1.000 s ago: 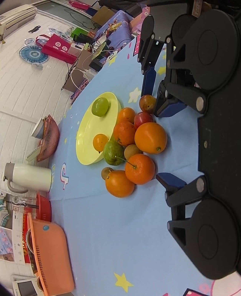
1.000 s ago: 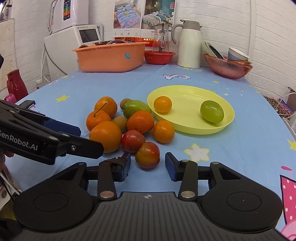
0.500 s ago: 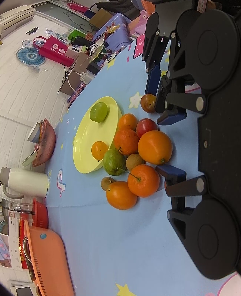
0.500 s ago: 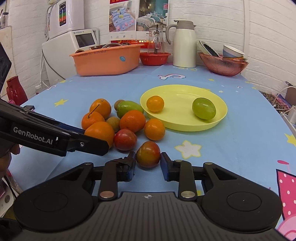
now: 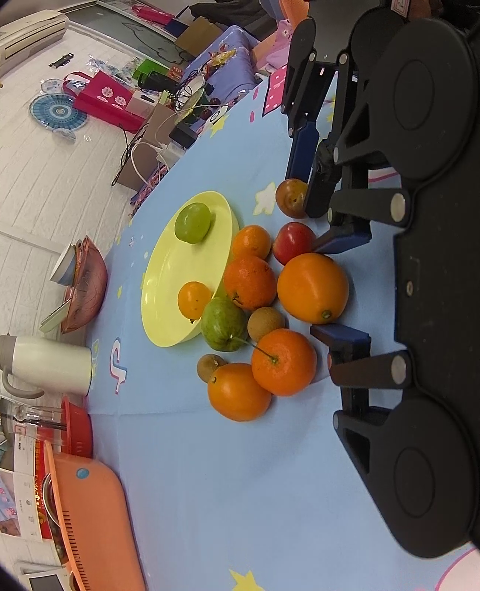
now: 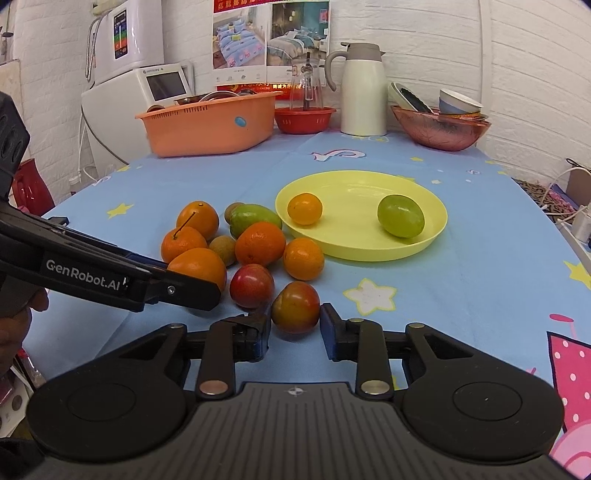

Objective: Organize fruits
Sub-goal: 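Grasp a red tomato with the right tool while the left tool grasps a large orange, then carry the tomato and large orange over the yellow plate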

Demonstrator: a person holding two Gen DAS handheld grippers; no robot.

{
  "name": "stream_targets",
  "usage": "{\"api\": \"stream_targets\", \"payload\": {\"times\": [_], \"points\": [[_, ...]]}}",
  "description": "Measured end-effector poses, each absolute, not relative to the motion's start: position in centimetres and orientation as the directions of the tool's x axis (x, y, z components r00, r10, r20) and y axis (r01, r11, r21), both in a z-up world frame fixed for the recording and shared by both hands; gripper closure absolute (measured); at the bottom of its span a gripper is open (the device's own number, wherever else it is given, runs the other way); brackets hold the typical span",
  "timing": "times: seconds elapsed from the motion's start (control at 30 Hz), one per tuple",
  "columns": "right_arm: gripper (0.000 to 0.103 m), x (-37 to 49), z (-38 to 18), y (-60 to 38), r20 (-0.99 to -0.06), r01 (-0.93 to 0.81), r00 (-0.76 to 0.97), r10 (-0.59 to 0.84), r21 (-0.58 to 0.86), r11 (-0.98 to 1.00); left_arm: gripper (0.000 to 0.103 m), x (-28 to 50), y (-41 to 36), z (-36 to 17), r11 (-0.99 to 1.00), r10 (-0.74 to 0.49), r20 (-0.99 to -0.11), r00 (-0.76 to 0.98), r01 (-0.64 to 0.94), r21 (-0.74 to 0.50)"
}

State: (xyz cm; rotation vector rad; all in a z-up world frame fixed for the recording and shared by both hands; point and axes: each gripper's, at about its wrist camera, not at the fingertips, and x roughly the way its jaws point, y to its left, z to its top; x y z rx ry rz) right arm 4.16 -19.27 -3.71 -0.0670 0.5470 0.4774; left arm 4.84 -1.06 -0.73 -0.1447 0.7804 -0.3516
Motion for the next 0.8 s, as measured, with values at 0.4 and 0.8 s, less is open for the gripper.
{"api": "stream_targets", "payload": {"times": [0.4, 0.8], "points": [[0.052, 4.7, -2.5, -20.3, -0.485, -0.421, 0.782, 0.391, 0.051, 0.906, 0.013, 4.9, -1.4, 1.9, 0.911, -0.411, -0.603, 0.683, 0.316, -0.263], [0.052, 8.8, -1.0, -21.3, -0.45, -0.4, 0.816, 0.363, 0.014, 0.917, 0.013, 11.1, -3.9, 3.4, 0.887, -0.461, -0.574, 0.676, 0.368, -0.28]]}}
